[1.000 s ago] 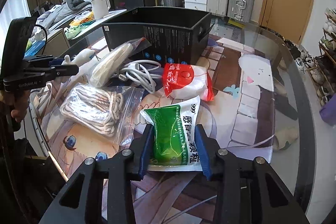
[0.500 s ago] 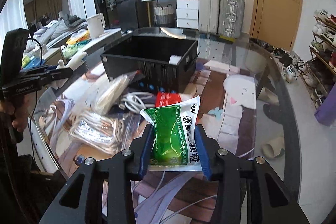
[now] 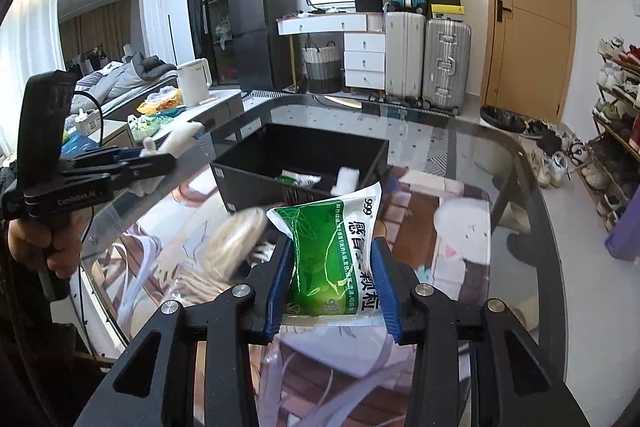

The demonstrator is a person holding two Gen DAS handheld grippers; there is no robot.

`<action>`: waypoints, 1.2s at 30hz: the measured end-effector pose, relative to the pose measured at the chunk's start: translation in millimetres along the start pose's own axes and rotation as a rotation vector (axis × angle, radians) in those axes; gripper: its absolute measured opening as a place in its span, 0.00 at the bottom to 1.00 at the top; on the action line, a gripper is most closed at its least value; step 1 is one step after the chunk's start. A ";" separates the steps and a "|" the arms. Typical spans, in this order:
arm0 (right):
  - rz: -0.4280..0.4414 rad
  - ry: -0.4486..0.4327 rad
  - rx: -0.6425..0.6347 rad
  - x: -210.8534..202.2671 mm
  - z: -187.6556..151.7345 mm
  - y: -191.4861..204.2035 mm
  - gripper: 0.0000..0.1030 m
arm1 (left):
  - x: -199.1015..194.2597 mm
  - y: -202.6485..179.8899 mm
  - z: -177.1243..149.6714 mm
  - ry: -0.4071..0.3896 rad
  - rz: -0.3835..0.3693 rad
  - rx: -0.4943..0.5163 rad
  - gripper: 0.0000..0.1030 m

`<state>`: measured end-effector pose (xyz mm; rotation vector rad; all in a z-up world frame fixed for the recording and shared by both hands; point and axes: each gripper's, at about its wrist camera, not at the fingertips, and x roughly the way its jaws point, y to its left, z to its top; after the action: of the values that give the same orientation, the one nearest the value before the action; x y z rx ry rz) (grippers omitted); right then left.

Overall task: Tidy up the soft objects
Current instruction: 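Carry the bunny with the left gripper while the right gripper carries the packet over the box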

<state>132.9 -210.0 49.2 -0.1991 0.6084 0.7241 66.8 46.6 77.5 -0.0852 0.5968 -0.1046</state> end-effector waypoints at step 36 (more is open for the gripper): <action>0.053 -0.009 -0.053 70.9 71.6 -3.6 0.39 | 67.2 -7.3 37.3 -0.004 -0.017 0.008 0.31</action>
<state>209.3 -146.2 65.7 -0.2293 0.5877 0.7926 142.5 33.0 71.7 -0.0824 0.5918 -0.1233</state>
